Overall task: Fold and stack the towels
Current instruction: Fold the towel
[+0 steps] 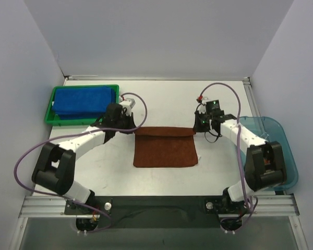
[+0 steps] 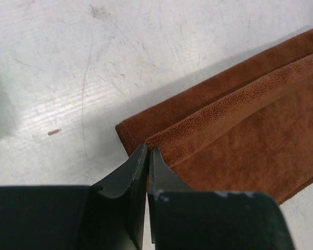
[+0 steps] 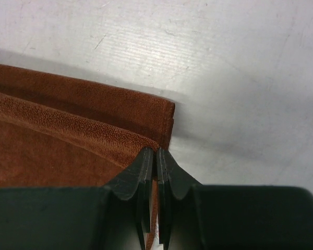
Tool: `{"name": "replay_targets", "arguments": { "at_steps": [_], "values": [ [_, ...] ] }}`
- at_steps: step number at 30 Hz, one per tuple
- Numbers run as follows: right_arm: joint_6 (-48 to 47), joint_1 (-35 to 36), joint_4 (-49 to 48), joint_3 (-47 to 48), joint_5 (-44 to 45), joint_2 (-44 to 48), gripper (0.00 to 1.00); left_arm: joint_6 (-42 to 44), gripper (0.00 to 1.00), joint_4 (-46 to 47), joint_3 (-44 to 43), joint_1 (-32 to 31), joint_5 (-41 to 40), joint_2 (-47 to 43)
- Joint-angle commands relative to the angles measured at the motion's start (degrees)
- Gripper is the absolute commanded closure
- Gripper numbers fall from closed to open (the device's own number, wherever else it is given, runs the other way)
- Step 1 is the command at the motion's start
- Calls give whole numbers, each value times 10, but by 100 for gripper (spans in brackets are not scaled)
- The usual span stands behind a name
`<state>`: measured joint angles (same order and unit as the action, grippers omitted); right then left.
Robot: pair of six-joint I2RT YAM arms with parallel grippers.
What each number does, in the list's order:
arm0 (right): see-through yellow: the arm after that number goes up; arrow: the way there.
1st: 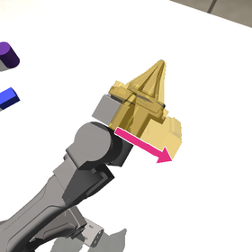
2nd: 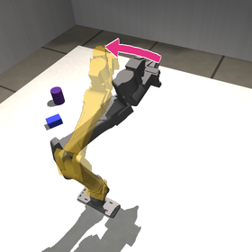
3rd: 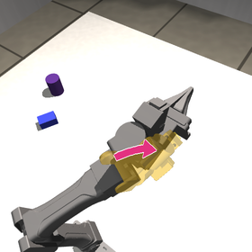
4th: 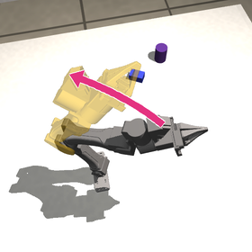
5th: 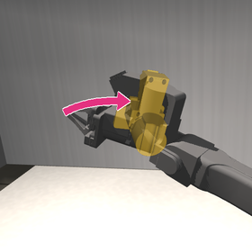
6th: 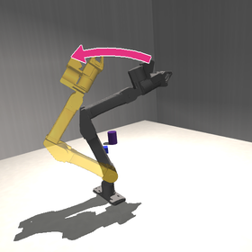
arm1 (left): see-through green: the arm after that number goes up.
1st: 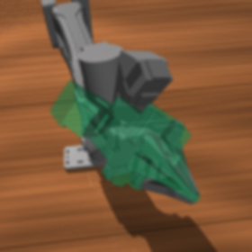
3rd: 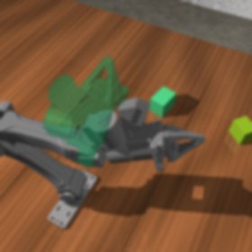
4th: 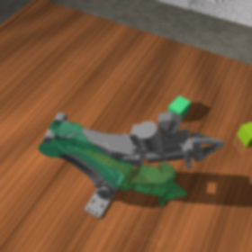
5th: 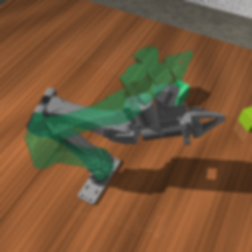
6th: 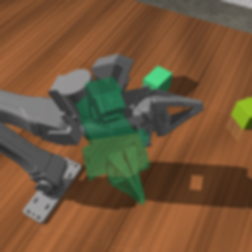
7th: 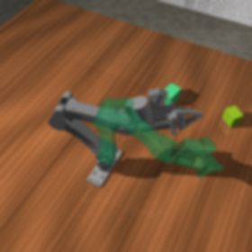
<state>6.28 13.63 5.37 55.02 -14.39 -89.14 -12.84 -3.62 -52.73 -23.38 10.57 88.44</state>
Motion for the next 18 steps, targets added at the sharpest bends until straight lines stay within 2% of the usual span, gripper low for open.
{"name": "replay_targets", "arguments": {
  "at_steps": [1, 9, 18],
  "values": [
    [22, 5, -18, -27, 7, 52, 100, -35, 100, 43, 32, -9, 13, -49],
    [58, 5, 3, -95, -12, 132, 100, -81, 100, -17, 105, -40, -19, -129],
    [120, 7, 25, -147, -52, 173, 100, -93, 100, -67, 123, -43, -27, -151]
  ]
}}
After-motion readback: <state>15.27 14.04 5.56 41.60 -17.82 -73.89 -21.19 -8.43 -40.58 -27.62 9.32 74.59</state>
